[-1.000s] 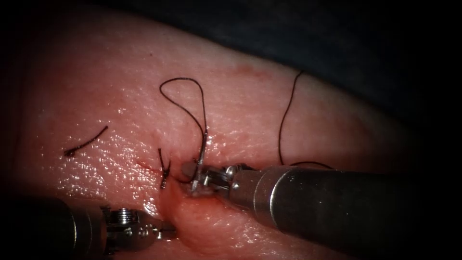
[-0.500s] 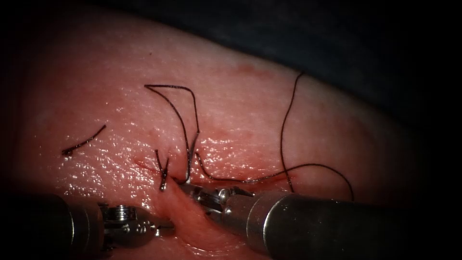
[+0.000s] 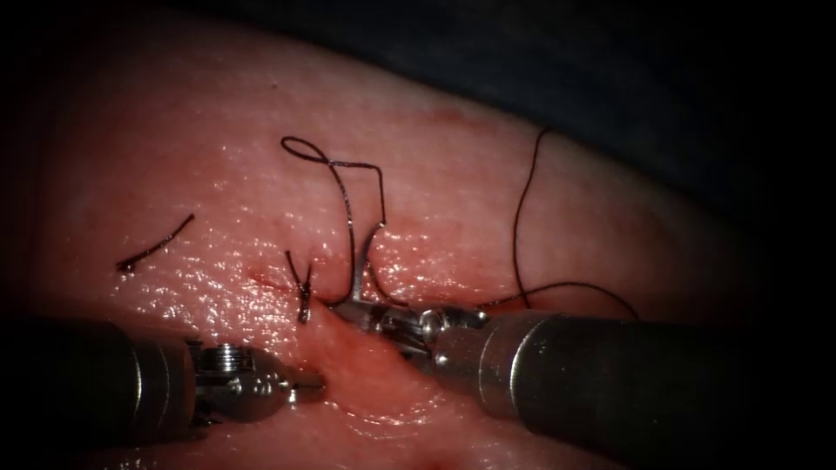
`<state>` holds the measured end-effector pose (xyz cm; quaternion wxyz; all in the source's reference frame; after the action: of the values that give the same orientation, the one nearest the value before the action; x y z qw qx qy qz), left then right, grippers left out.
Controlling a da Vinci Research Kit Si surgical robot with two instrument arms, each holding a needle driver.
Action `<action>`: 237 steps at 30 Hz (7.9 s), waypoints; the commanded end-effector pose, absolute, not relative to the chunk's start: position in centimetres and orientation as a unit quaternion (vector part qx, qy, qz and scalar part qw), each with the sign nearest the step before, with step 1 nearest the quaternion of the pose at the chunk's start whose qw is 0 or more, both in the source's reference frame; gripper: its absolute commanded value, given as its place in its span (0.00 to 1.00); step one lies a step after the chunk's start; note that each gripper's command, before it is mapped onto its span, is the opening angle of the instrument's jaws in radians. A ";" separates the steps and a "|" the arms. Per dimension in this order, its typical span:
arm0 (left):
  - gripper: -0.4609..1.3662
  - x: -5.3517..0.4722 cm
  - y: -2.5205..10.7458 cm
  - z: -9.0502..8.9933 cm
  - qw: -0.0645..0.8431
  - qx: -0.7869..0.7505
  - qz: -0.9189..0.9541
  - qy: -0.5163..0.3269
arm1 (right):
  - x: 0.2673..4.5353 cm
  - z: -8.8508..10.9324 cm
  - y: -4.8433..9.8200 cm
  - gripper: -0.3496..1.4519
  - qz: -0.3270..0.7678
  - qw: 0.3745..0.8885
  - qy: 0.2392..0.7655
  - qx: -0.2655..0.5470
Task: Wound Closure
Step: With the right tool throw the needle through the bottom of the cut while the left gripper apposes.
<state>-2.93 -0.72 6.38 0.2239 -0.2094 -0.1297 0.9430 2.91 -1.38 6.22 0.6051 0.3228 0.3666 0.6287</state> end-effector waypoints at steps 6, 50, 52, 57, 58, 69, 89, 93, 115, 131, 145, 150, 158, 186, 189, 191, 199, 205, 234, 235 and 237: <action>0.06 -2.93 -0.7 6.4 0.223 -0.210 0.943 -0.131 | 2.73 6.4 -1.2 0.96 0.588 0.605 0.415 0.342; 0.06 -2.92 -0.7 6.4 0.220 -0.210 0.943 -0.131 | 2.49 5.7 -0.6 0.81 0.357 0.625 0.561 0.410; 0.06 -2.92 -0.7 6.4 0.220 -0.210 0.944 -0.131 | 2.51 5.7 -0.5 0.81 0.329 0.651 0.551 0.405; 0.06 -2.92 -0.7 6.4 0.220 -0.211 0.944 -0.131 | 2.58 5.9 -0.4 0.73 0.259 0.701 0.553 0.369; 0.06 -2.92 -0.7 6.4 0.220 -0.211 0.944 -0.131 | 2.60 5.9 -0.4 0.72 0.250 0.703 0.560 0.359; 0.06 -2.91 -0.7 6.4 0.220 -0.211 0.943 -0.132 | 2.78 6.4 -0.3 0.67 0.223 0.688 0.605 0.334; 0.06 -2.91 -0.7 6.3 0.219 -0.211 0.943 -0.132 | 3.16 6.5 -0.3 0.56 0.238 0.632 0.663 0.323; 0.06 -2.90 -0.7 6.3 0.219 -0.211 0.943 -0.133 | 3.20 6.5 -0.3 0.23 0.242 0.632 0.662 0.323; 0.06 -2.90 -0.7 6.3 0.219 -0.211 0.943 -0.134 | 3.20 6.2 -0.6 0.00 0.630 0.518 0.447 0.367; 0.06 -2.87 -0.7 6.3 0.218 -0.212 0.943 -0.135 | 3.06 6.1 -0.9 0.00 0.760 0.484 0.337 0.274; 0.06 -2.81 -0.7 6.3 0.219 -0.213 0.943 -0.130 | 3.07 6.0 -1.3 0.00 0.782 0.449 0.291 0.321; 0.06 -2.81 -0.6 6.3 0.219 -0.213 0.943 -0.131 | 3.11 6.0 -1.4 0.00 0.772 0.450 0.288 0.344; 0.06 -2.81 -0.6 6.3 0.220 -0.215 0.943 -0.130 | 3.20 6.0 -1.6 0.00 0.766 0.453 0.278 0.361; 0.06 -2.81 -0.6 6.3 0.221 -0.219 0.942 -0.123 | 3.46 5.7 -2.3 0.00 0.752 0.436 0.307 0.388; 0.06 -2.82 -0.6 6.3 0.221 -0.220 0.942 -0.123 | 3.50 5.7 -2.3 0.00 0.749 0.436 0.309 0.392; 0.06 -2.82 -0.6 6.3 0.222 -0.222 0.942 -0.124 | 3.52 5.7 -2.3 0.00 0.748 0.435 0.312 0.393; 0.06 -2.82 -0.6 6.3 0.219 -0.222 0.942 -0.123 | 3.56 5.6 -2.5 0.00 0.738 0.434 0.324 0.402; 0.06 -2.82 -0.6 6.3 0.220 -0.224 0.942 -0.121 | 3.58 5.5 -2.6 0.00 0.733 0.430 0.333 0.409; 0.06 -2.84 -0.6 6.3 0.215 -0.226 0.943 -0.116 | 3.80 5.4 -3.0 0.00 0.713 0.438 0.341 0.429; 0.06 -2.84 -0.6 6.3 0.215 -0.226 0.943 -0.116 | 3.80 5.4 -3.0 0.00 0.711 0.440 0.338 0.432; 0.06 -2.84 -0.6 6.3 0.215 -0.226 0.943 -0.116 | 3.80 5.4 -2.9 0.00 0.709 0.436 0.338 0.440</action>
<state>-2.84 -0.61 6.30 0.2145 -0.2258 -0.1156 0.9432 3.80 -2.93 5.41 0.4373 0.4396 0.3383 0.7079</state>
